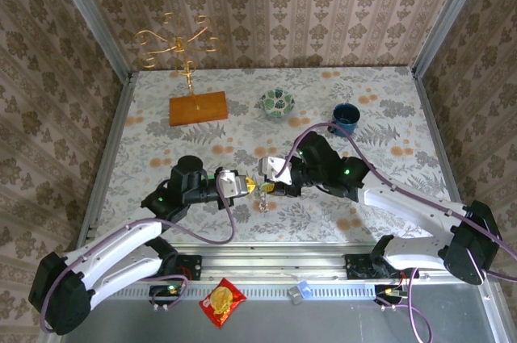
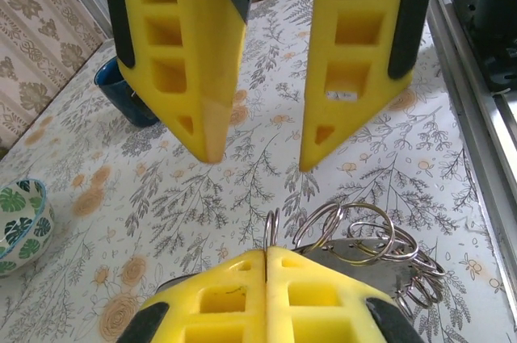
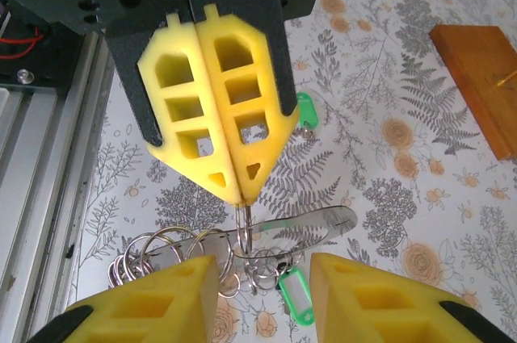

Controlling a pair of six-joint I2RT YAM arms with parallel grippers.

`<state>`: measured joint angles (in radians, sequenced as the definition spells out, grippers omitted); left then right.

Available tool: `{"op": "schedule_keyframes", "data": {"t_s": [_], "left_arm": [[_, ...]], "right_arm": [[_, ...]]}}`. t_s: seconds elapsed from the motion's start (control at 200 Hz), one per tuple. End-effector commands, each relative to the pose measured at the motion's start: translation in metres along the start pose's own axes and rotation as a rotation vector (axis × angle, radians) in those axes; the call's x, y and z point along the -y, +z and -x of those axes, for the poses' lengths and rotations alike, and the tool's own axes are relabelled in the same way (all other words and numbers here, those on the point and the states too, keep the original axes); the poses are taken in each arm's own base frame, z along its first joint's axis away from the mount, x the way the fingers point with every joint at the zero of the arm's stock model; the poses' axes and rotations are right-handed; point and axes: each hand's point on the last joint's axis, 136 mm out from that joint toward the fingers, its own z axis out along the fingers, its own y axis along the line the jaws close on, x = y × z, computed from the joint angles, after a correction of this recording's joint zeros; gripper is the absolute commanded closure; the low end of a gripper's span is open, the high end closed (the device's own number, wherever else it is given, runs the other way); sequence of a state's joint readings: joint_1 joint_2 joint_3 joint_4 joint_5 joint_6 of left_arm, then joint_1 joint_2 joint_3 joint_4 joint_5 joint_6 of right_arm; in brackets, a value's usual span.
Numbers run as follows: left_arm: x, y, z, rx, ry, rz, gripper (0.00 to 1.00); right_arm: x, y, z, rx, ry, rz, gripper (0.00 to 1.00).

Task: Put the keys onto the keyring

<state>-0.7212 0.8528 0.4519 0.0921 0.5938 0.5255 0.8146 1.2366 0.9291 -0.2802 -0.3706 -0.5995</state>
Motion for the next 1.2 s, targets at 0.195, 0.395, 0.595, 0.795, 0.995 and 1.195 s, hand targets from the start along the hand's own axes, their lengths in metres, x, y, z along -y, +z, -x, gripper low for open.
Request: {"op": "schedule_keyframes", "data": {"t_s": [0.195, 0.395, 0.595, 0.795, 0.995, 1.195], "left_arm": [[-0.001, 0.000, 0.003, 0.004, 0.031, 0.012, 1.00], [0.000, 0.000, 0.005, 0.011, 0.030, 0.009, 1.00], [-0.002, 0.000, 0.009, 0.028, 0.020, 0.017, 1.00], [-0.017, -0.009, 0.004, 0.050, -0.071, 0.116, 0.75], [-0.025, -0.021, 0.004, 0.158, -0.175, 0.191, 0.53], [-0.019, -0.010, -0.002, 0.171, -0.219, 0.134, 0.58]], "right_arm": [[-0.002, 0.020, -0.005, -0.020, -0.029, 0.007, 0.69], [-0.003, 0.025, -0.004, -0.015, -0.030, 0.011, 0.80], [-0.005, 0.027, -0.001, -0.003, -0.025, 0.027, 0.95], [-0.002, 0.019, 0.000, 0.077, 0.023, 0.030, 1.00], [0.005, 0.010, 0.009, 0.207, 0.076, 0.072, 1.00], [0.001, 0.010, 0.010, 0.232, 0.088, 0.099, 1.00]]}}
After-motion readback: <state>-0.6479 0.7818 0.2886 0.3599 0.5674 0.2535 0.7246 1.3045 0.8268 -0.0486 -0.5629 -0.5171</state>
